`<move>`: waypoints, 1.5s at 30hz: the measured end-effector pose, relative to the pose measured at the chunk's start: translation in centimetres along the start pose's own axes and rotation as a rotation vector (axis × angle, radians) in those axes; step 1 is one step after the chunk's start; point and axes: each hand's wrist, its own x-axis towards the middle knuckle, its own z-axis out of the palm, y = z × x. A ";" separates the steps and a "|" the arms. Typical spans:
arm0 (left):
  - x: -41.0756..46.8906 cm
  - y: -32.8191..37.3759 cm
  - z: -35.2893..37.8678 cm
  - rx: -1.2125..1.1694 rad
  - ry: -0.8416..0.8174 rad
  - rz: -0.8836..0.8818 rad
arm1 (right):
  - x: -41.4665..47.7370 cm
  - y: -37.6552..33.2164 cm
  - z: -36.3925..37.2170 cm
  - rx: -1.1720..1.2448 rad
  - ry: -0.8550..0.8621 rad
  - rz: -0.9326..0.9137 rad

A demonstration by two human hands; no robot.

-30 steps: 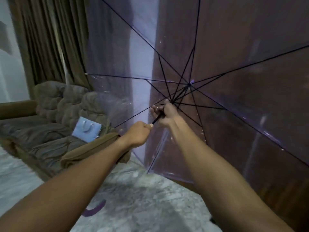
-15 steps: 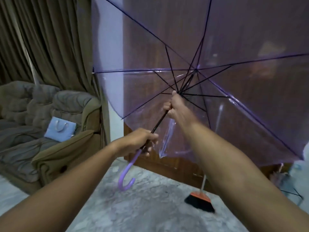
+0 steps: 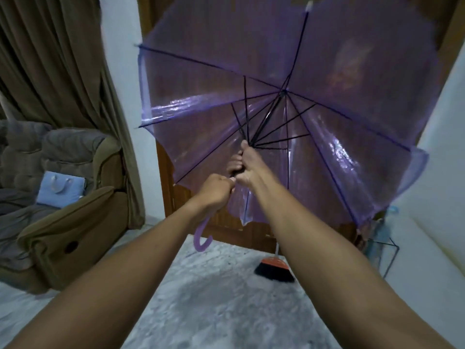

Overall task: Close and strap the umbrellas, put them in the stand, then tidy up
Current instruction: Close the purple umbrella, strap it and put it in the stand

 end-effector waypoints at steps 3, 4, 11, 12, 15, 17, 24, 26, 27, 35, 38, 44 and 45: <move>-0.1 -0.2 1.4 0.023 0.003 0.024 | -0.6 -0.1 -0.8 0.008 0.087 -0.085; -0.1 -0.2 1.7 0.004 0.005 0.020 | -0.6 -0.4 -1.0 0.004 0.120 -0.129; -1.8 -2.0 1.2 -0.154 -0.149 0.003 | 0.1 -4.6 -2.5 0.038 0.162 -0.215; -1.7 -2.2 1.0 -0.106 -0.096 0.033 | 0.3 -4.6 -2.4 0.030 0.176 -0.222; -1.2 -2.4 0.6 0.006 0.012 0.097 | 0.6 -3.6 -1.6 -0.020 0.212 -0.228; -1.0 -2.2 0.3 0.039 0.055 0.106 | 0.3 -2.2 -0.7 -0.101 0.231 -0.221; -0.2 -1.0 0.2 0.119 0.199 0.051 | -2.2 2.7 1.9 -0.207 0.162 -0.125; 0.0 -1.5 -0.2 0.113 0.198 0.036 | -2.4 3.4 2.3 -0.207 0.163 -0.128; 0.1 -1.7 -0.3 0.100 0.200 0.029 | -2.5 3.8 2.6 -0.197 0.161 -0.131; 0.4 -2.2 -1.5 0.077 0.163 -0.028 | -3.7 5.0 2.6 -0.247 0.143 -0.108; 0.9 -2.4 -2.4 0.108 0.136 -0.009 | -3.2 5.3 2.9 -0.296 0.219 -0.186; 3.7 -0.1 -4.8 0.021 0.241 -0.011 | -3.3 6.7 2.0 -0.584 0.128 -0.139; 3.9 0.2 -5.2 0.037 0.271 0.004 | -3.8 6.1 1.6 -0.598 0.139 -0.142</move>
